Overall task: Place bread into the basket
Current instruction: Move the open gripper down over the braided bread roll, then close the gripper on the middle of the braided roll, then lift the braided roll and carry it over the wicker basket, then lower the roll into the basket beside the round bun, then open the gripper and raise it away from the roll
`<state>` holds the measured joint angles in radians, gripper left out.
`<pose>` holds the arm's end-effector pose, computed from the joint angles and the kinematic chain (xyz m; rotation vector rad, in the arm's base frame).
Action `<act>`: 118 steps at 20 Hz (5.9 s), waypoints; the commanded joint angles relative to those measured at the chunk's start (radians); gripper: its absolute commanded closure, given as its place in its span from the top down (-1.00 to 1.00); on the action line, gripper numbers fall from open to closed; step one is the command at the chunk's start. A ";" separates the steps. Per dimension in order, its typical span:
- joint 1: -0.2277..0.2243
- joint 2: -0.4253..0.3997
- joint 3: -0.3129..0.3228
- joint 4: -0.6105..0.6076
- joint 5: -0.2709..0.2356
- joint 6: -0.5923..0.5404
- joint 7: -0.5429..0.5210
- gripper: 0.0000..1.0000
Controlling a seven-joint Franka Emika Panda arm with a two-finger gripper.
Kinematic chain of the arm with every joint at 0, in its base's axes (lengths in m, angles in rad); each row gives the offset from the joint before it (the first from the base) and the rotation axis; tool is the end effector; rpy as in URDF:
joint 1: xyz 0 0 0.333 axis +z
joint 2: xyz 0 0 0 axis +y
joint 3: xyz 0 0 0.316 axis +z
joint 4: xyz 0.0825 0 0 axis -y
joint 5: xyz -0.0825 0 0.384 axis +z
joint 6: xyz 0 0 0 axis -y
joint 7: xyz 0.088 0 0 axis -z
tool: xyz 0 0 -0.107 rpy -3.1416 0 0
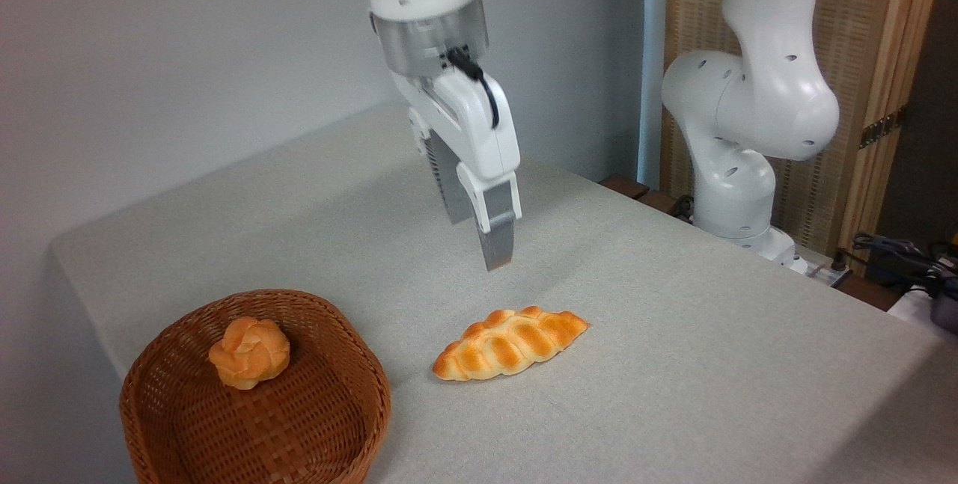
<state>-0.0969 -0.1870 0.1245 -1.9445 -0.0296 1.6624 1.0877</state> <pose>0.4925 0.0147 0.5531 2.6278 -1.5383 -0.0828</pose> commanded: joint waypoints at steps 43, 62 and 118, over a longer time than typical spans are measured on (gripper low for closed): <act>-0.017 0.061 -0.022 -0.327 0.076 0.366 0.009 0.13; -0.011 0.326 -0.051 0.336 0.074 0.031 -0.198 0.16; 0.063 0.359 -0.115 0.475 0.046 0.066 -0.344 1.00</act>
<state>-0.0620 0.2942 0.0084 -1.3673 0.0386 1.7447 0.7478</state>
